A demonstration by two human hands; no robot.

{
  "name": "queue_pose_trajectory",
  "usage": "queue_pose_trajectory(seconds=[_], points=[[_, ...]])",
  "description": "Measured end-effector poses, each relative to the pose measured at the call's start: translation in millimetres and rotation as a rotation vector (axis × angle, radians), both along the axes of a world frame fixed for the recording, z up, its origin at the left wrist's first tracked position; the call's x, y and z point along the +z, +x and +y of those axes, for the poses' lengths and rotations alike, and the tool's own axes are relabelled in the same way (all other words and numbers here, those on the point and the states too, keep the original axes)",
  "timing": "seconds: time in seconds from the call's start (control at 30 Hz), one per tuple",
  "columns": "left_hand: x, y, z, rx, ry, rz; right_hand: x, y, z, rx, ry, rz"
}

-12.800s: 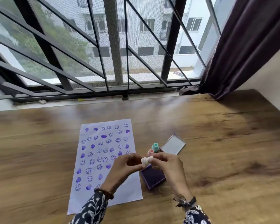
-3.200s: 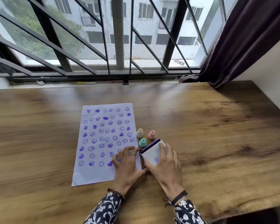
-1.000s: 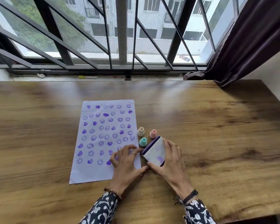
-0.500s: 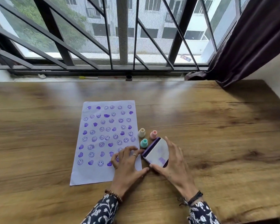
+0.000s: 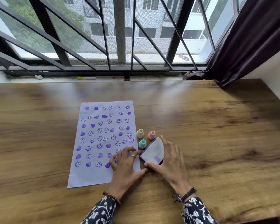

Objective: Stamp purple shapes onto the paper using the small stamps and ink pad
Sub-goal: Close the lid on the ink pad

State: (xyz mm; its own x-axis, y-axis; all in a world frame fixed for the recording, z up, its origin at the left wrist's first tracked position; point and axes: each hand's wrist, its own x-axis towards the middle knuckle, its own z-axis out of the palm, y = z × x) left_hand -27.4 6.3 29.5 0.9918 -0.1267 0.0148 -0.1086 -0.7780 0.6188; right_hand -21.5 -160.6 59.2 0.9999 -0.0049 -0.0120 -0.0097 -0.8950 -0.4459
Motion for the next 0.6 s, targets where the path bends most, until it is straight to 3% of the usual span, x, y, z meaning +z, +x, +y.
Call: queue_pose_trajectory(seconds=[0.13, 0.3, 0.47, 0.6], points=[[2.0, -1.1, -2.0, 0.024, 0.037, 0.025, -0.8, 0.7, -2.7, 0.000, 0.022, 0.037], [2.8, -4.7, -6.8, 0.036, 0.114, 0.016, -4.1, -4.8, -17.5, -0.107, 0.466, 0.013], [6.6, -5.3, -17.5, 0.100, 0.104, -0.057, -10.2, -10.5, -34.0, -0.286, 0.707, -0.033], [11.3, -4.7, -33.0, 0.139, 0.036, -0.039, -20.0, -19.8, -38.2, -0.438, 0.740, -0.105]])
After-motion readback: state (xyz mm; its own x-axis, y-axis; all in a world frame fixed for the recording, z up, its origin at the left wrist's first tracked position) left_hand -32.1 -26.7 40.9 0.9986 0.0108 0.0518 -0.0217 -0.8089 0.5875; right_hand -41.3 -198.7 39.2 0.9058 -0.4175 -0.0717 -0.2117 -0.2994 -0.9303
